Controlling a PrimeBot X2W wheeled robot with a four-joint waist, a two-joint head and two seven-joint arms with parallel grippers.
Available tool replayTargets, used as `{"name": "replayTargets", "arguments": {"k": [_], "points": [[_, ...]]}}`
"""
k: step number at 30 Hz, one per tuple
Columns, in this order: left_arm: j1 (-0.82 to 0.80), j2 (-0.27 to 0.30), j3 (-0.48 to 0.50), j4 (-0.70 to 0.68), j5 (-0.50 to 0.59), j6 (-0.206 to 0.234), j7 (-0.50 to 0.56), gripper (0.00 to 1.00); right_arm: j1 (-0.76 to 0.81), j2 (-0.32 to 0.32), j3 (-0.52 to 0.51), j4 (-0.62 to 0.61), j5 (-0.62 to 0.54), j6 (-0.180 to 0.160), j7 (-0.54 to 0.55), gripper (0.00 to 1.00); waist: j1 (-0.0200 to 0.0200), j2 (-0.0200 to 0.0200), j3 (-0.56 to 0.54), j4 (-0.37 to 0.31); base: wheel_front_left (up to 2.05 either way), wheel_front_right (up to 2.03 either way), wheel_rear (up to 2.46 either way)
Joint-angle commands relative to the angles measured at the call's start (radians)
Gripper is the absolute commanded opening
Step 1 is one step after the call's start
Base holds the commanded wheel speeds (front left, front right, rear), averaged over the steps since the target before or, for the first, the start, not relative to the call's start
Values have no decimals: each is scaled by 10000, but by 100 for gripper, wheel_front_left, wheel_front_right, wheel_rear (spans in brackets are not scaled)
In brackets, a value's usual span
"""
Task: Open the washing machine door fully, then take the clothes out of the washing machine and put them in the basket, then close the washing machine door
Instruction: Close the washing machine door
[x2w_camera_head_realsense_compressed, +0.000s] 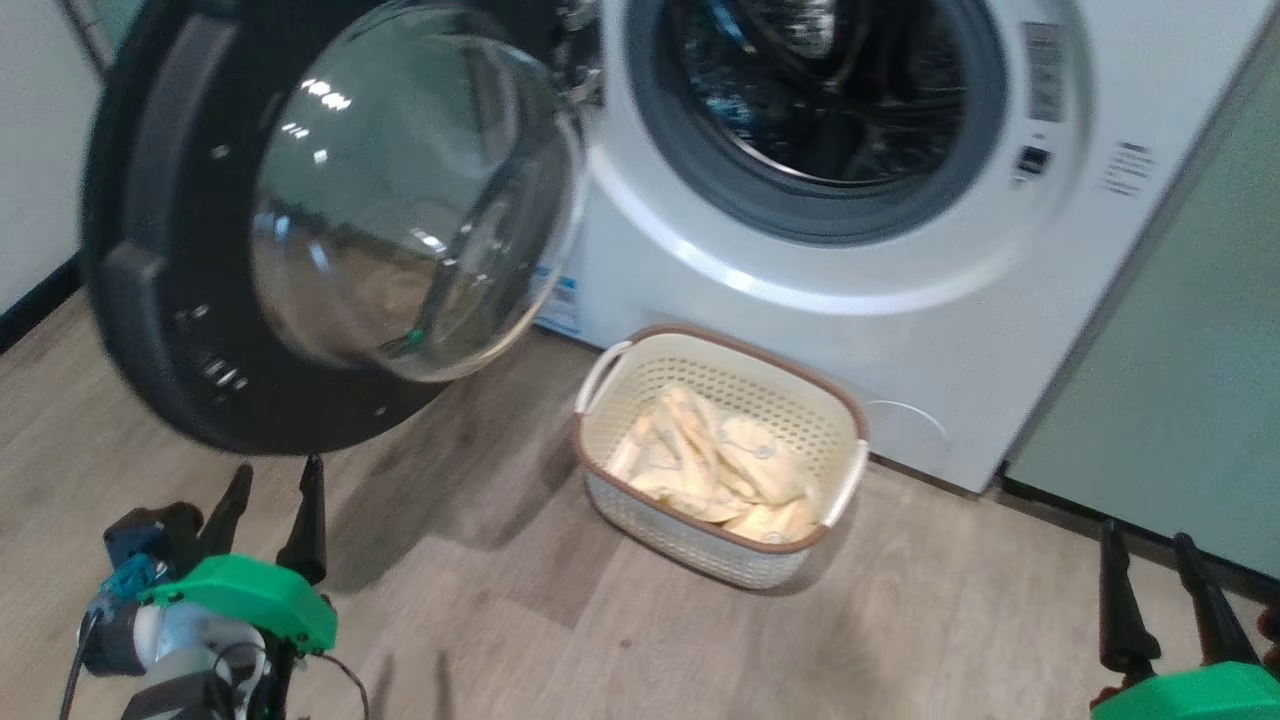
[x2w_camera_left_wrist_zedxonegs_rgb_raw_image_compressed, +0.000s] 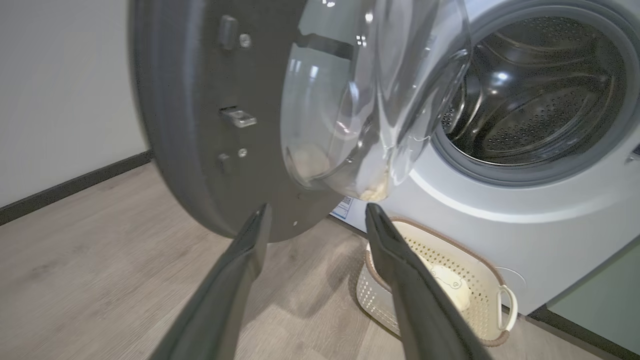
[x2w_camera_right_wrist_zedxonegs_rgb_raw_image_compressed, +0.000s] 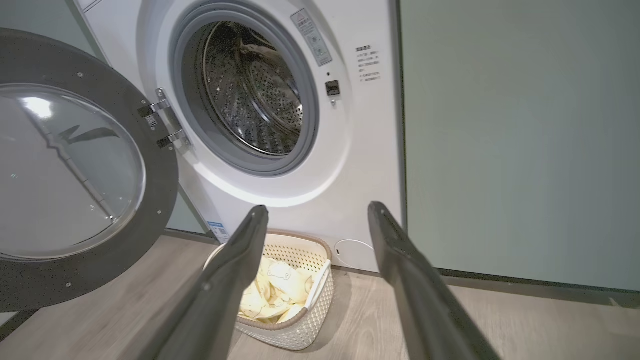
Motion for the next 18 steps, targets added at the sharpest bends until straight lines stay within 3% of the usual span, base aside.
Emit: {"name": "replayTargets", "arguments": {"k": [1,11,18], "points": [[-489,262,422,-295,77,61,-93,100,-541,-79,158,-325,-11,37,-95,100,0,0,93,559,0,0,0],[-669,213,480,-301,235,60,-93,100,-731,-101,157,-303,-22,37,-95,100,0,0,239,2125,0,0,0],[-633,188,827,-432,162,55,-93,100,-984,-145,288,-250,-37,37,-95,100,0,0,419,2416,0,0,0]]}}
